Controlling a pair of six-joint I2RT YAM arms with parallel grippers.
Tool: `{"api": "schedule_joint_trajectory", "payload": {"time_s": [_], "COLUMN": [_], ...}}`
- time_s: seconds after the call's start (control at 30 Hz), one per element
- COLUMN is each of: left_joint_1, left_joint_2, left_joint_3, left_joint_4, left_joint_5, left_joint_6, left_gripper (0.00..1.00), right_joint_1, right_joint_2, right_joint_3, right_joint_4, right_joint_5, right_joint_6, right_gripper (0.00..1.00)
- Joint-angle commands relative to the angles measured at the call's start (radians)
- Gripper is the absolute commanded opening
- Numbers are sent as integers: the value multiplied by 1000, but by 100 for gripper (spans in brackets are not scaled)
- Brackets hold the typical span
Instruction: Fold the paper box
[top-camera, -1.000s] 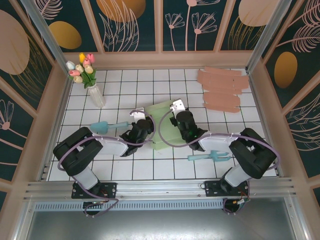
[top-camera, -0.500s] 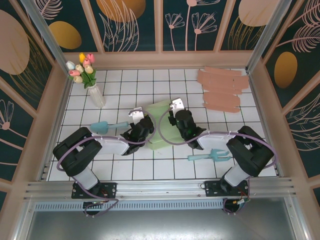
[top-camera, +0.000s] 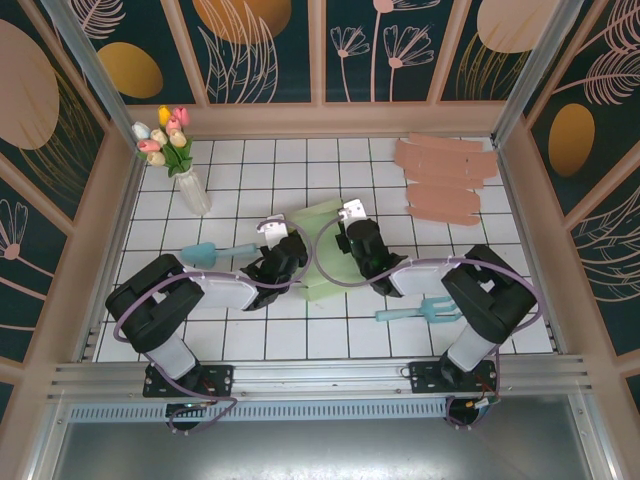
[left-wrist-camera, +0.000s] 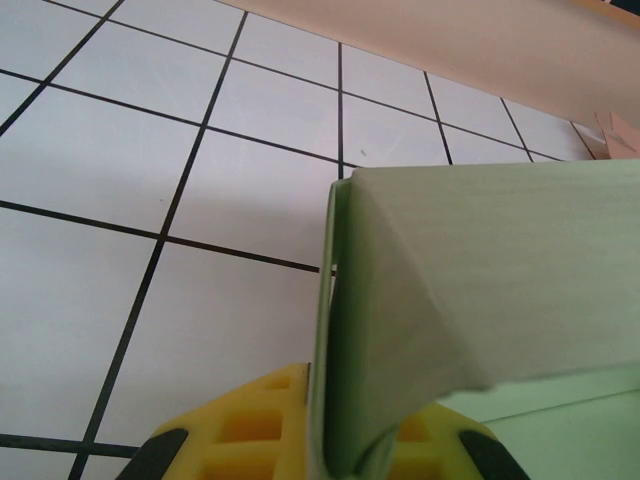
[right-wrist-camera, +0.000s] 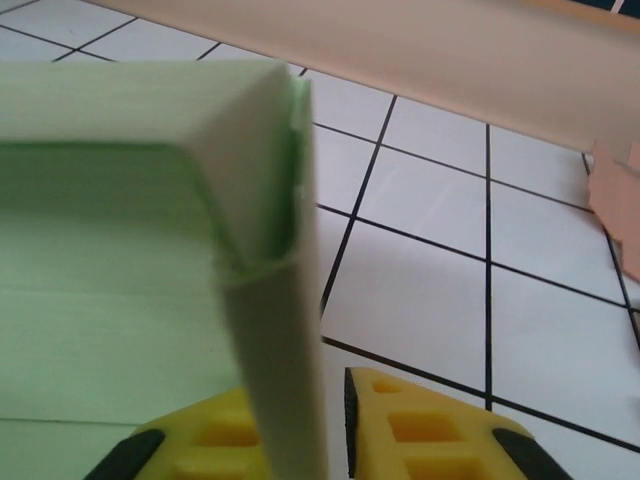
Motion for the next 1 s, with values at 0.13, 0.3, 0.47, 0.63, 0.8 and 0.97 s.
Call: {"api": "schedule_joint_trajectory", "payload": {"time_s": [0.13,0.3,0.47,0.63,0.8,0.97], "left_joint_1": [13,14,16,47,104,110], "left_joint_2": [11,38,50,84,73,-8], "left_joint_3": [17,44,72,83,115,172], "left_joint_4": [-26,-21,-21,-16,-45,-150], "left_joint_5": [-118,-91,-70,-8,164,328], "left_joint_6": [-34,4,68,123,269,535], "left_gripper": [0,0,0,0,0,0], "right_joint_1": [-22,-22,-13,-7,-9,-19], "right_joint_2": [10,-59,-207,-420,-653,-817], "right_joint_3": [25,-30,-34,-51,-102,-227], "right_joint_4": [-118,-55,-175,-340,-467,-426], "right_joint_5": [345,143,3,-42,-42,-51], "right_joint_6": [46,48,112,152,202,231], "right_gripper": [11,29,62,68,72,75]}}
